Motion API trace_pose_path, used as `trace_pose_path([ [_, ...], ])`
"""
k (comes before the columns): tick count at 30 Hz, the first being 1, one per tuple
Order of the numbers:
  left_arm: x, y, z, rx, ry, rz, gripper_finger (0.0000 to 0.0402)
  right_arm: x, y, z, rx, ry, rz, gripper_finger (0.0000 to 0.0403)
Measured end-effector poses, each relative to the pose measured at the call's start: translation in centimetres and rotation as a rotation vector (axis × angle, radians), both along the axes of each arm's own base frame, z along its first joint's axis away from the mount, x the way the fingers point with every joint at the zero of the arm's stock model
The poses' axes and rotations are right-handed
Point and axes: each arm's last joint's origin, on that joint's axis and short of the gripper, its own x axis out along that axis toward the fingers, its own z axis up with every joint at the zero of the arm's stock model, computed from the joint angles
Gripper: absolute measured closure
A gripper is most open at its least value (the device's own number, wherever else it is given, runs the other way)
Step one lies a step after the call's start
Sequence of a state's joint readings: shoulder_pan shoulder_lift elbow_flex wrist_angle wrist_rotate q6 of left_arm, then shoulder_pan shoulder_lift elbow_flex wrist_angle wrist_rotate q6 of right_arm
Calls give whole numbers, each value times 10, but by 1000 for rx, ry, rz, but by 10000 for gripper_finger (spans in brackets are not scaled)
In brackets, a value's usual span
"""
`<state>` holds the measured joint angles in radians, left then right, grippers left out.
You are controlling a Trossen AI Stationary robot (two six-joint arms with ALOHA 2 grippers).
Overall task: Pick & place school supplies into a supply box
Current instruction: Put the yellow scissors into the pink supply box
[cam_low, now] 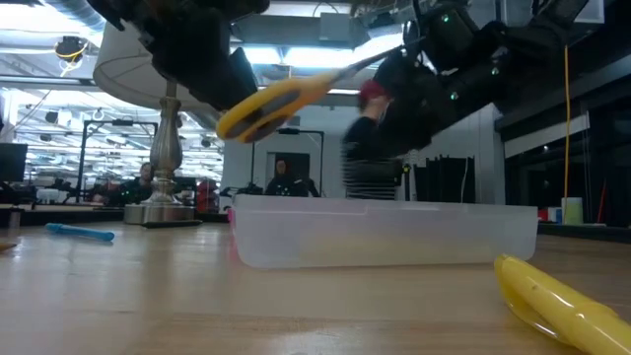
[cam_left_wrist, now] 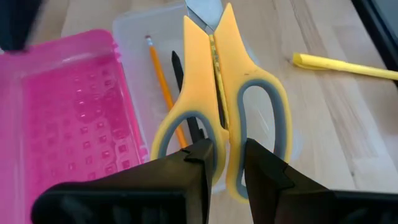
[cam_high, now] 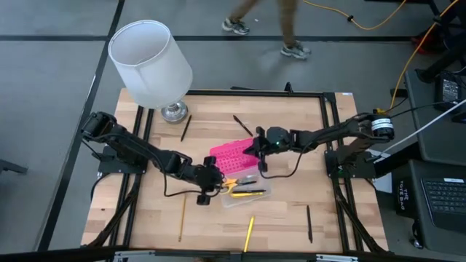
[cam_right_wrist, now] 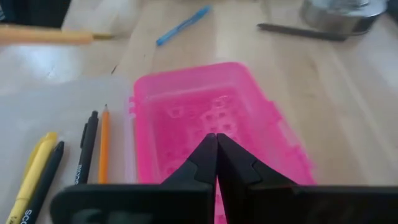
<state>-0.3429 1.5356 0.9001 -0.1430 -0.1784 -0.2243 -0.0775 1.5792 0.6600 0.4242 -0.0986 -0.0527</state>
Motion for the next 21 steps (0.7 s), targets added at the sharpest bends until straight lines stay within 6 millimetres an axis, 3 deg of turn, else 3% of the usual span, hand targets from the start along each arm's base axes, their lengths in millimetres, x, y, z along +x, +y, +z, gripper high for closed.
trace_pose_path([
  [8,7,9,-6,-9,34,26,349,-30,-1,50,-14,-54,-7,391],
  [15,37,10,-10,13,184,-8,349,-55,1,89,-59,-182,6,391],
  [21,60,9,-12,70,368,-17,349,-67,2,106,-112,-252,22,391],
])
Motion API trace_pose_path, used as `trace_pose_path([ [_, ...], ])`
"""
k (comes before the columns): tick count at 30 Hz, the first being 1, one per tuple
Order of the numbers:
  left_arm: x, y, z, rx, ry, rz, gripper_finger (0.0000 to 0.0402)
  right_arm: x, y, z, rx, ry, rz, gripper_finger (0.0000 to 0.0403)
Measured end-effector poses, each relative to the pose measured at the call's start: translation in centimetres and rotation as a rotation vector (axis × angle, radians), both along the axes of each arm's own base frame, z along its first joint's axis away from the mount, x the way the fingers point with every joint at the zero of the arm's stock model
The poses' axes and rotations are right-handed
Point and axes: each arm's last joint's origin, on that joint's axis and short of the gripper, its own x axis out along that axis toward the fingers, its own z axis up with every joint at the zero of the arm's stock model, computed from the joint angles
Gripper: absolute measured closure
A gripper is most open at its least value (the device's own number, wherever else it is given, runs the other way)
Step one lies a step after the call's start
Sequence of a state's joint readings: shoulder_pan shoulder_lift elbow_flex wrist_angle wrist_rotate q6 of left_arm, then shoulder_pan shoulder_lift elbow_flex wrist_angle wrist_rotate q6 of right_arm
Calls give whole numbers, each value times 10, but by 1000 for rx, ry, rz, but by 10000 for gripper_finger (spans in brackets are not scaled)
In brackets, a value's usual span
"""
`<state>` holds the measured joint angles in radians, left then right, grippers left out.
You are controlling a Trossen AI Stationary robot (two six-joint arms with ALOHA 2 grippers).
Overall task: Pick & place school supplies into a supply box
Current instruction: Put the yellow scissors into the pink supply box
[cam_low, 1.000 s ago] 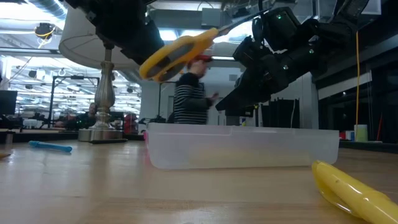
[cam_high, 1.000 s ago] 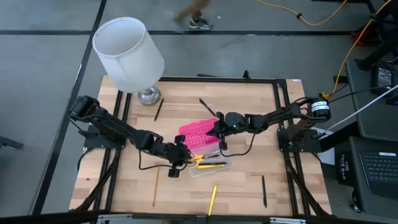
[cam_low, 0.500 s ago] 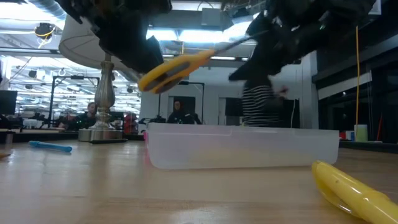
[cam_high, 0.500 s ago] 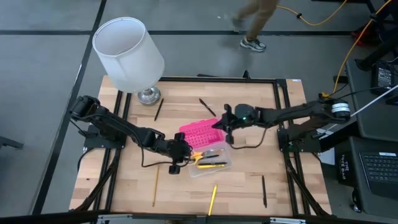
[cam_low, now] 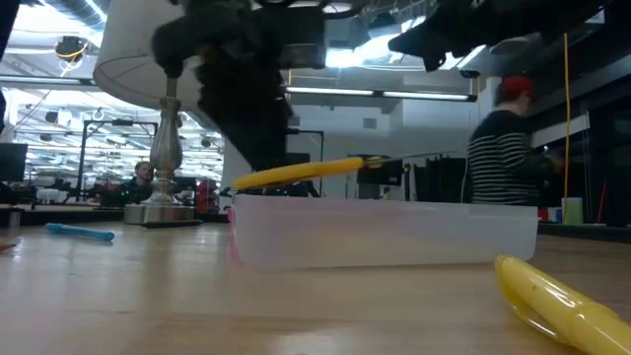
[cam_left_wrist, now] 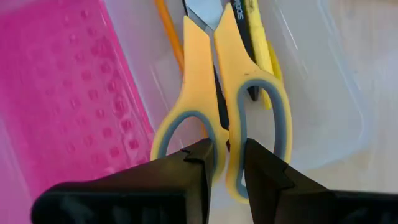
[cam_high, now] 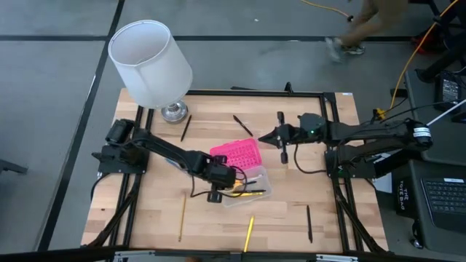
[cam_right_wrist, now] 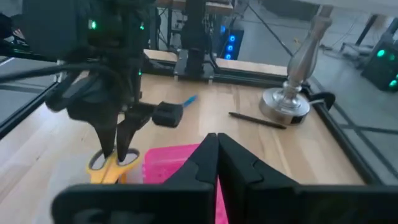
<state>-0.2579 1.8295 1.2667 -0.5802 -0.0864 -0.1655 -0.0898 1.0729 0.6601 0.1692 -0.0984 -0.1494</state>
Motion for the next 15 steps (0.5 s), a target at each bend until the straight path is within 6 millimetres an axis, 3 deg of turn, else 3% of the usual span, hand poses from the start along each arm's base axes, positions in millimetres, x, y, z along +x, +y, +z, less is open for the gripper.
trace_pose_path([
  [6,18,-6,6,31,-17,-97,349,-4,0,6,-27,-27,5,391],
  [15,20,-1,-6,75,35,-137,346,-4,0,6,-66,-31,14,391],
])
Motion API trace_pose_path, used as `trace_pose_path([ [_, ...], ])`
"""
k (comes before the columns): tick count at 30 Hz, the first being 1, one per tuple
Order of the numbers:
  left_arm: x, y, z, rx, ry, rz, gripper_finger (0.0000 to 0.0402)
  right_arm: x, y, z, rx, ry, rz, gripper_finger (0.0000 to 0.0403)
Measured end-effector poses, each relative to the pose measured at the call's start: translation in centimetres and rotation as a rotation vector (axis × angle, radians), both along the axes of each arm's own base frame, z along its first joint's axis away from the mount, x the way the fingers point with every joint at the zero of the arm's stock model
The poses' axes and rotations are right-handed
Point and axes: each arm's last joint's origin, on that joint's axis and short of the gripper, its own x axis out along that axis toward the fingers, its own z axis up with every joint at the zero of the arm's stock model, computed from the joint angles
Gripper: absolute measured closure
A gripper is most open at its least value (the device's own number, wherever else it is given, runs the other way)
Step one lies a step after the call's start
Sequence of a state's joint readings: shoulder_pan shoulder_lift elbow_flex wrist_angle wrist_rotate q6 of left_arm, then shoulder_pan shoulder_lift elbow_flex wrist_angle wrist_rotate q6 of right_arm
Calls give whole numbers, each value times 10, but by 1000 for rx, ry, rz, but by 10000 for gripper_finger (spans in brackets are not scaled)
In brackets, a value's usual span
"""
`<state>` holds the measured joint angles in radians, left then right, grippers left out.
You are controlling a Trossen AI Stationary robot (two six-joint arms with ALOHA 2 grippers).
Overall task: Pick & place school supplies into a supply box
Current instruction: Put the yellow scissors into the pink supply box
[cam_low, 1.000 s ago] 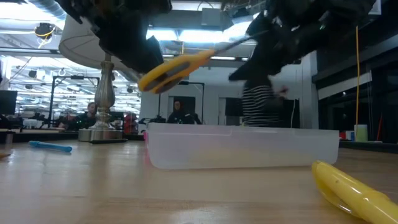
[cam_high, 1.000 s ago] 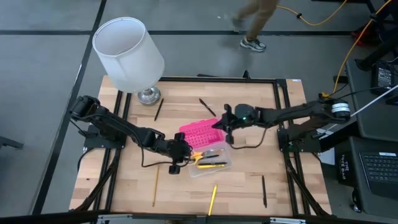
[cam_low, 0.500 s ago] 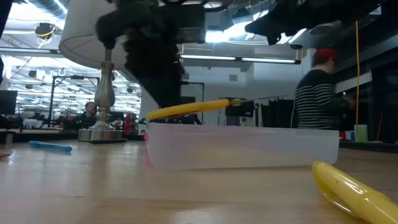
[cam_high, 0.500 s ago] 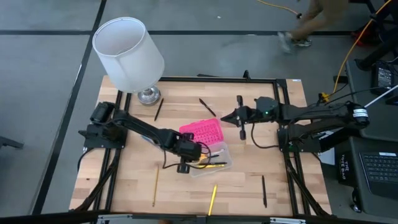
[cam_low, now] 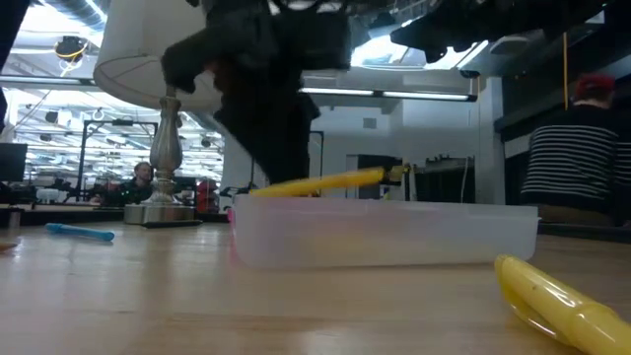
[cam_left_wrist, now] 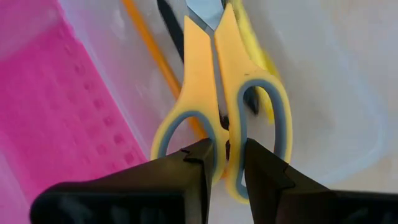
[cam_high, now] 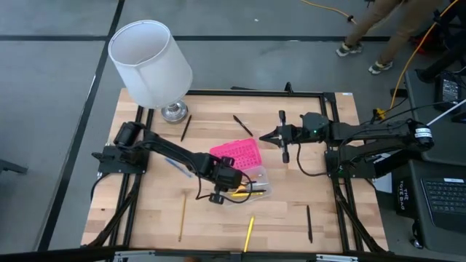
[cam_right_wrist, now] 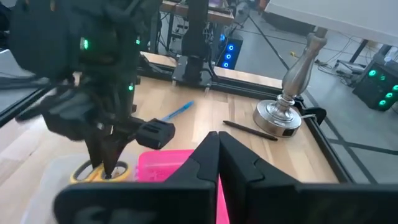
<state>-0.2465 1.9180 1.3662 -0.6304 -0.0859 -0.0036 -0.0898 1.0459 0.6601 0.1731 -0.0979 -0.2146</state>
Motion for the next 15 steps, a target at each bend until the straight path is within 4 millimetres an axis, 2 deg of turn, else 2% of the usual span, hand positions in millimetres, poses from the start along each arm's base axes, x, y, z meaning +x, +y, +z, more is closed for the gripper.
trace_pose_path([
  [10,1,0,-6,13,18,-35,342,0,0,0,2,2,0,391],
  [15,1,-1,-5,43,16,-112,340,0,0,-2,6,18,-1,391],
])
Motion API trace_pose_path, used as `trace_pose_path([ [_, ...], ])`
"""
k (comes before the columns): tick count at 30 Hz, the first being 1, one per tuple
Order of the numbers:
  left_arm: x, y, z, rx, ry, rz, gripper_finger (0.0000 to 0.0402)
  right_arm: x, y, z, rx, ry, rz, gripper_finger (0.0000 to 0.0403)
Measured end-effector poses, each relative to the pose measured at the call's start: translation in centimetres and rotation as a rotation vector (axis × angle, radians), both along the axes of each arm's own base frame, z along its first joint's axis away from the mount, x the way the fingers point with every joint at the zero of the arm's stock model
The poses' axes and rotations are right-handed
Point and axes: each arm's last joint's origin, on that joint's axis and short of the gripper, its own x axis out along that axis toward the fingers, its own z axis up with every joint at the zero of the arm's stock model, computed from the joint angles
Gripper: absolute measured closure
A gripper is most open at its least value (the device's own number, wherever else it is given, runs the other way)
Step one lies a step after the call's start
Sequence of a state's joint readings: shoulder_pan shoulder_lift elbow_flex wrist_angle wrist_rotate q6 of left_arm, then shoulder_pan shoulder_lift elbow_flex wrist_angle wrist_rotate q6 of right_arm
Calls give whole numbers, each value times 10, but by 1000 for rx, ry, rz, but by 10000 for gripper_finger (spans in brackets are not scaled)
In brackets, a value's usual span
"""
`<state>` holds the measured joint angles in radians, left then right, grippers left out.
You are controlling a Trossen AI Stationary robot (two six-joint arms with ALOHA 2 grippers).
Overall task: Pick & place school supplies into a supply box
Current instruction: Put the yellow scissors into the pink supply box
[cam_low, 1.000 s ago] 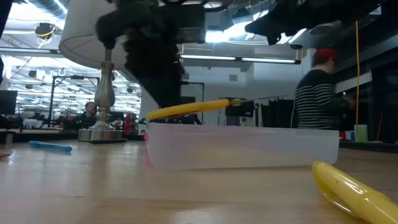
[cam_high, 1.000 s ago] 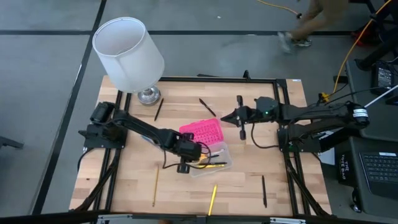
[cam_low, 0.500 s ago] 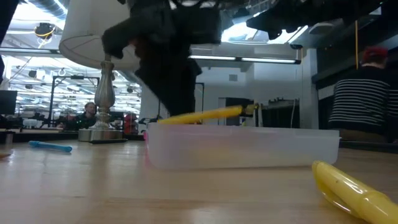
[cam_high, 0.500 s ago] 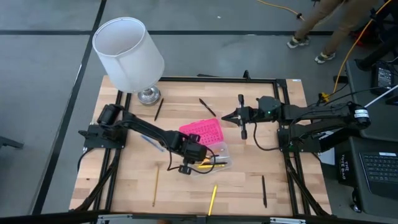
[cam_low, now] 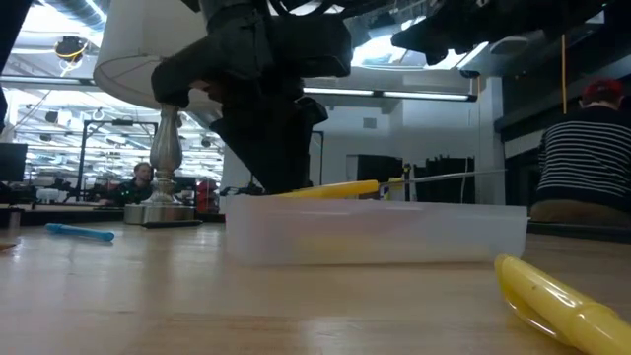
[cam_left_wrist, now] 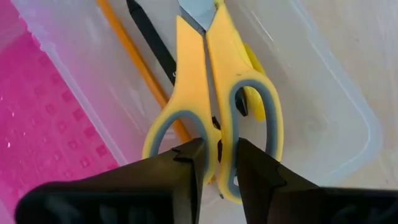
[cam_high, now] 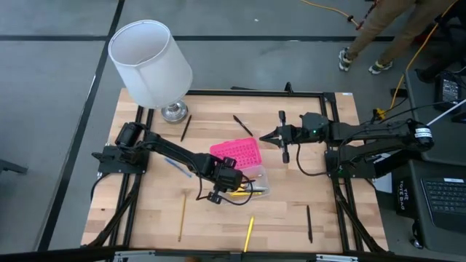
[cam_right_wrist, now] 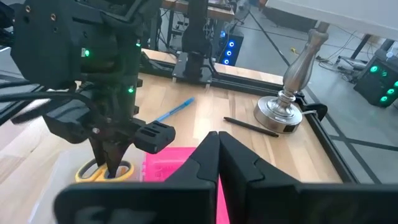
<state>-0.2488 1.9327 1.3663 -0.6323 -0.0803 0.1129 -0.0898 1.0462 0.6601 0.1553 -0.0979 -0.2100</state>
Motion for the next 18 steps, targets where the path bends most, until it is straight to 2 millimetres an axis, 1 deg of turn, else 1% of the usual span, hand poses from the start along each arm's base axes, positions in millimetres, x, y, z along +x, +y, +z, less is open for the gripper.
trace_pose_path([
  [11,0,0,0,-6,0,17,338,0,0,-1,25,10,-5,391],
  [18,-1,-2,0,-8,0,15,317,0,0,-1,26,11,-6,391],
])
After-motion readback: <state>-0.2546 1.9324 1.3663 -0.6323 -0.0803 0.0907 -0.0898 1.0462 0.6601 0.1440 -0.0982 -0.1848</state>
